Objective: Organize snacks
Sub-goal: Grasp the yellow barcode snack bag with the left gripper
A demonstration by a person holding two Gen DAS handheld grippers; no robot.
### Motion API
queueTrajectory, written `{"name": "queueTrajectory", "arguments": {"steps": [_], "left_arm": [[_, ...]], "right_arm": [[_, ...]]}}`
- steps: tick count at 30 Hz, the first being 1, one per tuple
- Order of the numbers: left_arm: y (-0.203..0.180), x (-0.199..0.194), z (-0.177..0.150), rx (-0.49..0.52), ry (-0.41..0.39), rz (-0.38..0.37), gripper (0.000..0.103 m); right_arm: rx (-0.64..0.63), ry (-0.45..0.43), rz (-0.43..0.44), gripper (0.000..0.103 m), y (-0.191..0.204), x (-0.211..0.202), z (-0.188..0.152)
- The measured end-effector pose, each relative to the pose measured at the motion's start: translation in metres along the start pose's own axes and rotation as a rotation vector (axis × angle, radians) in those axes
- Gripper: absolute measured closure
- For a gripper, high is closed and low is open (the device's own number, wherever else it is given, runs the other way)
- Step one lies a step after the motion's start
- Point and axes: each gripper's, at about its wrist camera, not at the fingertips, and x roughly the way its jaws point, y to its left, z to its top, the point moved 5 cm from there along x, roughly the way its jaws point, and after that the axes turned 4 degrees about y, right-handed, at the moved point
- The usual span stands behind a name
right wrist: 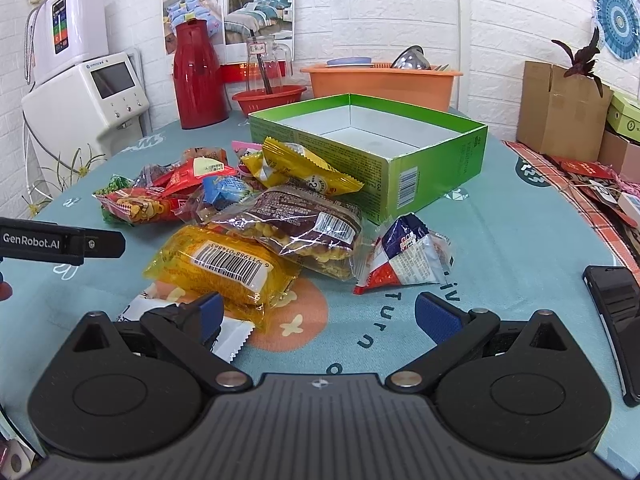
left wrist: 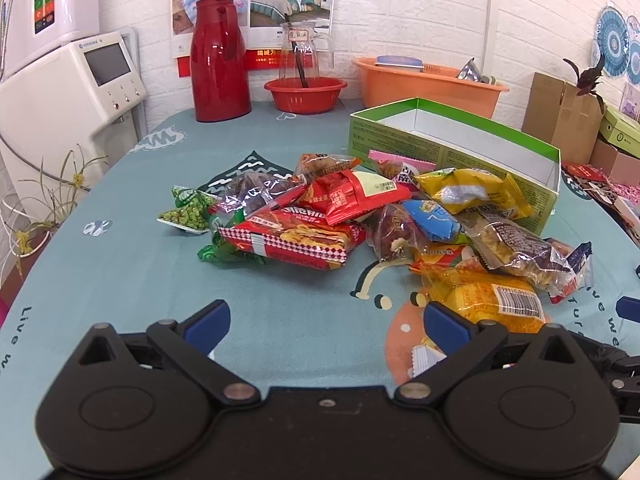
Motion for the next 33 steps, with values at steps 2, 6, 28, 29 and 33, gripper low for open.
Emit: {"name": "queueTrajectory", "arguments": {"steps": [2,6,28,29,33], "left_arm": [[-0.001,0.000,0.002,0.015,0.004,-0.020,0.000],[-0.001,-0.009,0.007,0.029,-0.016,-0.092,0.000],[-0.052,0.024,0.020,0.066,0.106,-0.432,0.006],[-0.052,0.026,0.021,0.058,0.111,-0.444,0.008],[-0.054,0.040,0.020,0.063,0.142,-0.449,0.026]], "right_arm": [[-0.007,-0.004,0.026,0.000,0.000,0.000,0.000],[-0.044,-0.005,0.070,0.000,0.003,-0.002,0.000],[-0.062,0.045,0.259,0.000,0.010,0.015,0.004],[-0.066,0.052,0.266,0.000,0.012,0.020,0.005],[-0.052,0.075,0.299,0.003,0.019,0.042,0.009]]}}
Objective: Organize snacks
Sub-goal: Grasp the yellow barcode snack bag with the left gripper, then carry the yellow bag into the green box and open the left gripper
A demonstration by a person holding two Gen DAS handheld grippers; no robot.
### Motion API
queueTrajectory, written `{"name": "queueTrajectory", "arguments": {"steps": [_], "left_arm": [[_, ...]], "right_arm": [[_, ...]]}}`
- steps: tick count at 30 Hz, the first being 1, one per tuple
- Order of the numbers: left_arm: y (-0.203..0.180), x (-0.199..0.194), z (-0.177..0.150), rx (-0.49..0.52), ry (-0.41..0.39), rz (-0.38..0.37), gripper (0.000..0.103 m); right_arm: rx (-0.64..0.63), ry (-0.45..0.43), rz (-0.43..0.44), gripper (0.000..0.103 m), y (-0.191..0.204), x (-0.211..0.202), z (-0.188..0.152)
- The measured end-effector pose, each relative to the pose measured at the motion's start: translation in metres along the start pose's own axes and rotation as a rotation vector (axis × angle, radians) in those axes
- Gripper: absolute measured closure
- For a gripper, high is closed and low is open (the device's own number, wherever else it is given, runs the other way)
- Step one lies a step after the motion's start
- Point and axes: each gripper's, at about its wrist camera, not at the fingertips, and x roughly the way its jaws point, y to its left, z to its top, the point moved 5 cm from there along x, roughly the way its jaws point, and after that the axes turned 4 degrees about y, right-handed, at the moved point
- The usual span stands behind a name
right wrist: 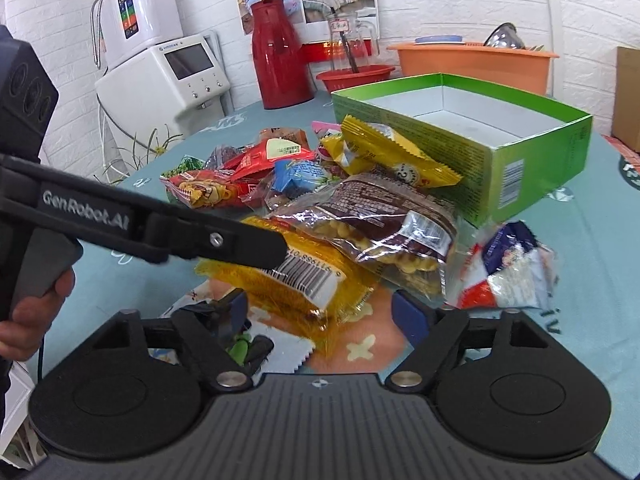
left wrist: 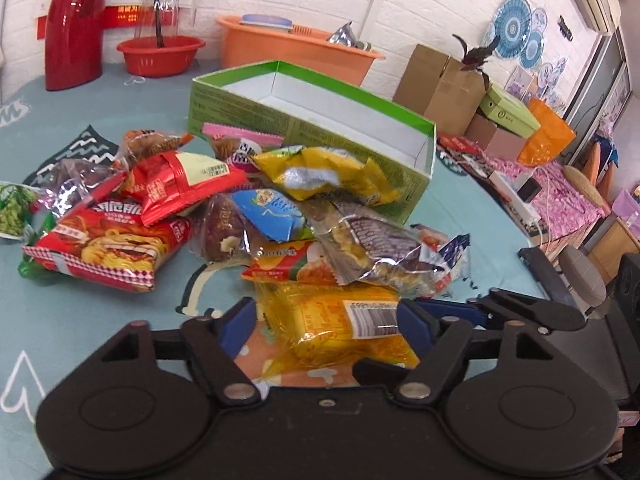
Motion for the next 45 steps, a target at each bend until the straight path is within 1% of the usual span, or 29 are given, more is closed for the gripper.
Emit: {"name": "queueTrajectory", "arguments": {"steps": [1,2,3,5,9,12,16,19,22,24,33,38,43,45], "left_arm": [[0.002,0.004,-0.001,-0.008,0.005,0.012,0.028],[0.004,0.004,-0.002,-0.023,-0.008,0.008,0.031],[0.004,0.001,-0.003,-0.029,-0.016,0.002,0.035],[0.001,-0.011,-0.003,-0.026,-0.048,0.005,0.039],[-0.010,-0.038,-0.002,0.020,-0.115,0.015,0.040],[-0.019,-0.053,0.005,0.037,-0.164,0.001,0.040],[-0.028,-0.066,0.030,0.064,-0.225,-0.016,0.041],[-0.034,-0.063,0.056,0.074,-0.257,-0.025,0.040],[-0.042,-0.052,0.080,0.111,-0.279,-0.003,0.040],[-0.045,-0.037,0.095,0.124,-0.274,0.005,0.040],[-0.031,0.032,0.145,0.070,-0.213,-0.032,0.040],[-0.025,0.061,0.161,0.062,-0.182,-0.033,0.040],[-0.024,0.082,0.172,0.072,-0.149,-0.034,0.040],[-0.023,0.092,0.174,0.082,-0.132,-0.024,0.040]], "right_arm": [[0.000,0.000,0.000,0.005,0.000,0.000,0.000],[0.013,0.007,-0.002,0.009,0.000,0.003,0.000],[0.019,0.000,-0.004,0.014,0.001,0.002,-0.001],[0.011,-0.016,-0.003,0.029,0.006,-0.005,-0.001],[-0.017,-0.059,0.003,0.039,0.021,-0.029,0.002],[-0.049,-0.108,-0.017,0.040,0.029,-0.048,0.010],[-0.057,-0.185,-0.018,0.042,0.025,-0.066,0.029],[-0.061,-0.237,-0.040,0.042,0.014,-0.069,0.050],[-0.054,-0.279,-0.066,0.042,-0.003,-0.064,0.069],[-0.042,-0.294,-0.081,0.042,-0.016,-0.057,0.080],[0.042,-0.288,-0.117,0.042,-0.083,-0.007,0.108],[0.058,-0.277,-0.125,0.042,-0.099,0.009,0.112],[0.064,-0.261,-0.142,0.042,-0.118,0.024,0.115],[0.068,-0.259,-0.146,0.042,-0.122,0.027,0.115]]}}
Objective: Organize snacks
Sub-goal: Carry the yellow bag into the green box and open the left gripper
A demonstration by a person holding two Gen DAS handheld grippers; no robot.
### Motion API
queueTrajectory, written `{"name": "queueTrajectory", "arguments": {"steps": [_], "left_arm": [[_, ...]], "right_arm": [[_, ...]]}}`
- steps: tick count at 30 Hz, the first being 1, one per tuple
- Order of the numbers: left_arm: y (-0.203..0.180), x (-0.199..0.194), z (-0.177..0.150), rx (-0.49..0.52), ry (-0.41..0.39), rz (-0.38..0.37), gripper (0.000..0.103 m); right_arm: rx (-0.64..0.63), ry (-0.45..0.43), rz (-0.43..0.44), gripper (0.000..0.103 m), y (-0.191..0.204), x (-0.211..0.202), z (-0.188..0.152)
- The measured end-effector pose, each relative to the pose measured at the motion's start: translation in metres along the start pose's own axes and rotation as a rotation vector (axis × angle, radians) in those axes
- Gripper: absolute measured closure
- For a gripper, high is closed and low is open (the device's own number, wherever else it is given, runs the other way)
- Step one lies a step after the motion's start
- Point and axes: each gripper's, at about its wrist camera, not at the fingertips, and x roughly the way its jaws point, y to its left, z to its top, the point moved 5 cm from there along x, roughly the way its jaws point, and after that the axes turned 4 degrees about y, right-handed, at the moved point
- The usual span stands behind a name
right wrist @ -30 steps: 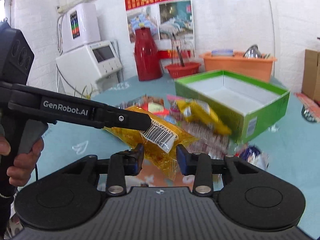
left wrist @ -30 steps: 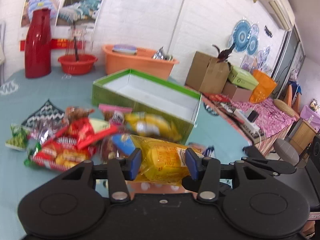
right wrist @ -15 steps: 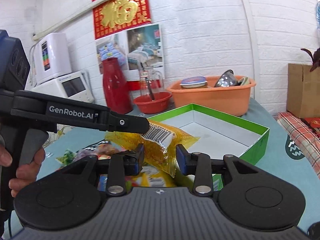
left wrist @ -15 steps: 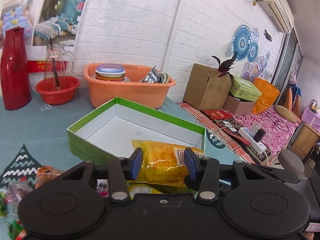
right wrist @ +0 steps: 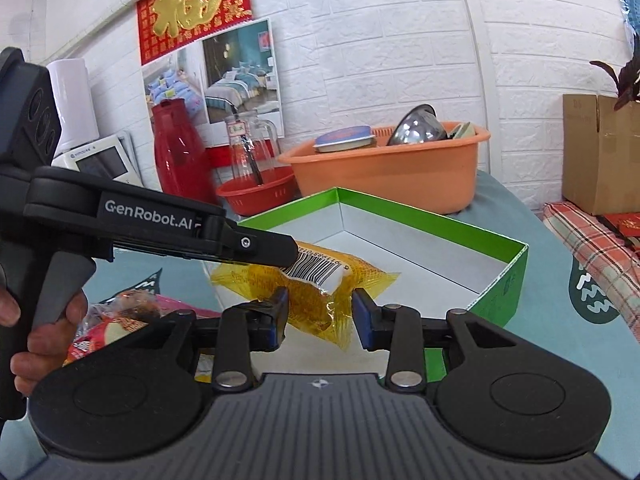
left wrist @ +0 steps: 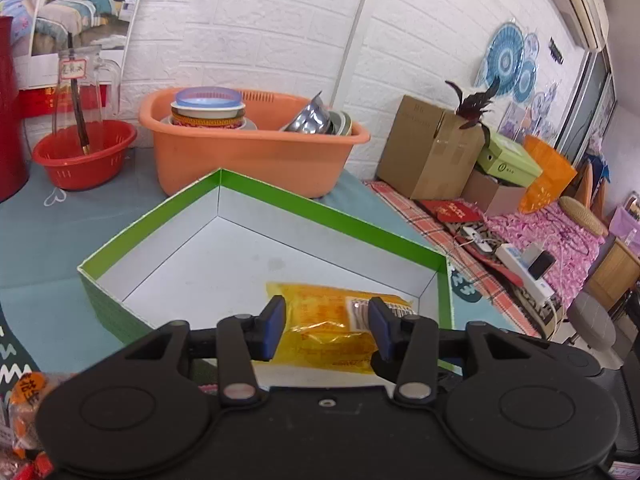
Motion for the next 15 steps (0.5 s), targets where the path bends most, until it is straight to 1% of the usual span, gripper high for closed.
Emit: {"name": "queueTrajectory", "arguments": {"steps": [1,2,3,4,5,6,7,9,10,13,14,15], "left_arm": [[0.001,0.005,0.000,0.005,0.007,0.018,0.030],[0.001,0.008,-0.001,0.014,0.010,0.032,0.004],[0.002,0.010,-0.002,0.021,0.013,0.046,0.000],[0.002,0.012,-0.003,0.031,0.013,0.070,0.000],[0.002,0.012,-0.005,0.041,0.005,0.091,0.000],[0.002,0.011,-0.007,0.050,0.000,0.108,0.000],[0.002,0.010,-0.008,0.061,0.008,0.121,0.000],[0.002,0.008,-0.011,0.067,0.030,0.136,0.000],[0.003,0.005,-0.012,0.065,0.027,0.140,0.000],[0.000,-0.010,-0.014,0.058,0.009,0.137,0.000],[-0.001,-0.016,-0.015,0.057,0.003,0.140,0.000],[-0.002,-0.023,-0.016,0.056,-0.004,0.147,0.000]], "right_arm": [[0.000,0.000,0.000,0.041,0.000,0.000,0.000],[-0.003,-0.001,-0.002,0.041,-0.001,0.001,-0.001],[-0.009,-0.005,-0.006,0.033,-0.002,0.002,-0.001],[-0.019,-0.009,-0.016,0.028,-0.002,0.002,-0.003],[-0.042,-0.014,-0.046,0.011,-0.004,0.003,-0.005],[-0.042,-0.014,-0.046,0.000,-0.004,0.003,-0.005],[-0.048,-0.014,-0.059,0.000,-0.004,0.002,-0.007],[-0.044,-0.022,-0.055,0.000,-0.005,-0.002,-0.006],[-0.050,-0.024,-0.043,0.000,-0.002,-0.008,-0.005],[-0.065,-0.039,-0.043,0.000,0.004,-0.016,-0.003],[-0.077,-0.052,-0.044,0.000,0.010,-0.026,-0.002],[-0.077,-0.052,-0.044,0.000,0.010,-0.026,-0.002]]}}
